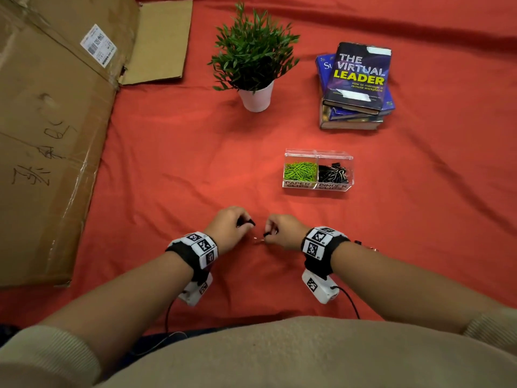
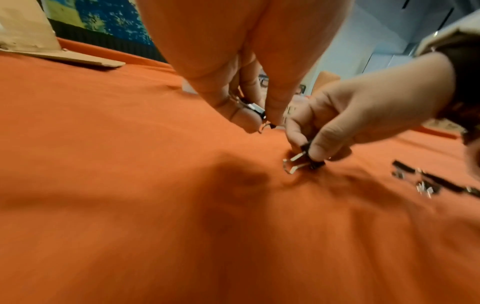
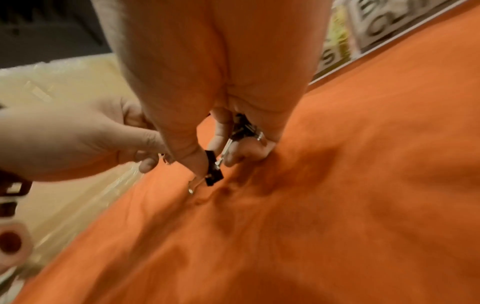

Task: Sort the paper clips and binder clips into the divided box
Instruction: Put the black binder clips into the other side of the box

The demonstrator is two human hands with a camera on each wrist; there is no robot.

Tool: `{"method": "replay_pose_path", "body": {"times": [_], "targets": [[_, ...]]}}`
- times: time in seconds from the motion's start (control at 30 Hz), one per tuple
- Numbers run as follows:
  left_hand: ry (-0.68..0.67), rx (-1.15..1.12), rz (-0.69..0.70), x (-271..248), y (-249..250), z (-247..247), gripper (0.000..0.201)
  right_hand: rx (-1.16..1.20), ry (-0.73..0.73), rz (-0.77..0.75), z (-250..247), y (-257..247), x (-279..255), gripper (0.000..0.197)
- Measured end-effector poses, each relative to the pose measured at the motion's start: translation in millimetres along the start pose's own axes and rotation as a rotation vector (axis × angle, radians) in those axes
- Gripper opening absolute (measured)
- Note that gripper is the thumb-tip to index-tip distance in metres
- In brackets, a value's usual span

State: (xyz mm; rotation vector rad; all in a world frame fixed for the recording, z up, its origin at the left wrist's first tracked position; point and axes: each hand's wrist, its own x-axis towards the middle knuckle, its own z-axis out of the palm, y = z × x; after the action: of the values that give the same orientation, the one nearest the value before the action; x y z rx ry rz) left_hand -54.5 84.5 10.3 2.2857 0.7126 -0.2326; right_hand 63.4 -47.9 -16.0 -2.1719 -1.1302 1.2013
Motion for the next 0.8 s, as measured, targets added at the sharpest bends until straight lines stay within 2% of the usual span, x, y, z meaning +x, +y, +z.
{"method": "replay_pose_path", "body": {"times": [0.23,0.4,0.47,0.53,0.57,0.67,0.8], "targets": [[-0.032,0.007,0.133,68,78,6,0.010,0.206,0.188,0.208,-95,44,-24,0.014],[-0.052,0.112,0.228,124,149,30,0.013,0.153,0.345,0.302,-164,74,-35,0.021],[-0.043,0.175,0.237,140,169,36,0.016,0.088,0.378,0.318,-181,80,-32,0.016],[-0.044,0.223,0.228,149,178,43,0.021,-0.023,0.411,0.329,-192,79,-29,0.004],[-0.049,0.241,0.228,152,178,46,0.023,-0.073,0.426,0.322,-196,78,-26,0.004],[-0.019,0.284,0.259,151,170,53,0.024,-0.159,0.448,0.307,-201,69,-16,0.017],[0.117,0.335,0.302,141,160,56,0.022,-0.173,0.436,0.288,-195,59,-2,0.018]]}}
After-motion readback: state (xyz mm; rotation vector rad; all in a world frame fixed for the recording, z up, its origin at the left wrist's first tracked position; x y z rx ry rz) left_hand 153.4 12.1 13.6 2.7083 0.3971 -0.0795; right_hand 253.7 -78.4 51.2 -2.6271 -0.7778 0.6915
